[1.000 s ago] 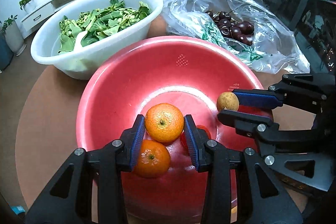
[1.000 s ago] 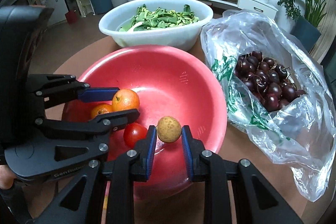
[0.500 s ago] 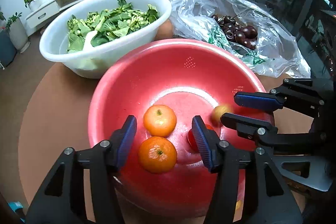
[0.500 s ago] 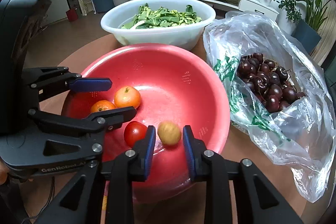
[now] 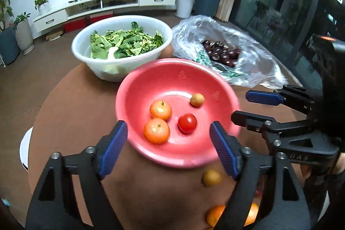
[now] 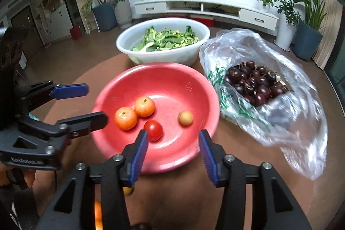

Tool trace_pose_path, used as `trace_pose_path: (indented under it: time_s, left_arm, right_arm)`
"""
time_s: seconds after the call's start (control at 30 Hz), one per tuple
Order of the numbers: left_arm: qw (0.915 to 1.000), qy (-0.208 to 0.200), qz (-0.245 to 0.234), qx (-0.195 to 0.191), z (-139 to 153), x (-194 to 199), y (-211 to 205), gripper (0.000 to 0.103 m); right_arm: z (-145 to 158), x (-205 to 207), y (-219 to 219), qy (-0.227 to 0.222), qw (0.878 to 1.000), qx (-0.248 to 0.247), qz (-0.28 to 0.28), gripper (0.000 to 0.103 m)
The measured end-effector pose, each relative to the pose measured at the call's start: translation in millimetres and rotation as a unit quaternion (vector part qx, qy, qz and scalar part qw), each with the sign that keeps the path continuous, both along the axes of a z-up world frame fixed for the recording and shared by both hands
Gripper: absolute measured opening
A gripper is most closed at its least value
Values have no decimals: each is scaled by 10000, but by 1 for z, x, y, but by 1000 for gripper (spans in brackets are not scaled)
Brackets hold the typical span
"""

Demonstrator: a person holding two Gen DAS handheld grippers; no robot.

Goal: Organize fruits
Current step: 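Grasp a large orange with the right tool while the left tool grasps another orange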

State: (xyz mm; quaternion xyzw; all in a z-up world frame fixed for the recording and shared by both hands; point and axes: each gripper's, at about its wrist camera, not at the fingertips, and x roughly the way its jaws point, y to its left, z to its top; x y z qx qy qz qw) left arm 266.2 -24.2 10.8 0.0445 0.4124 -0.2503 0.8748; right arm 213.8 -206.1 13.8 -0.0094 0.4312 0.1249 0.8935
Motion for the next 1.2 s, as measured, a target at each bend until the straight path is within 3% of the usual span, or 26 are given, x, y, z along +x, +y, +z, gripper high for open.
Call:
trace_pose_path:
  time_s: [0.17,0.43,0.6,0.87,1.2]
  left_arm:
    - [9999,60,24,-110,-4,-51,17,87]
    - [9994,255,123,-197,-31,-124,34,87]
    - [9990,441,71,-21,-58,-159,37,87]
    - [9978,630,181,-71,-80,-192,43,87]
    - [9978,615,242,-87,-77,-186,46,87]
  right_arm:
    - [2,-47,-7,-51,9991,402,-80,63]
    - [-12,-111,-9,111,9953,941,-185,64]
    - [-25,-139,-9,215,9903,1342,-279,66]
    - [-39,-139,18,335,9899,1377,-7,66]
    - [-51,-120,34,608,9906,1221,-24,60]
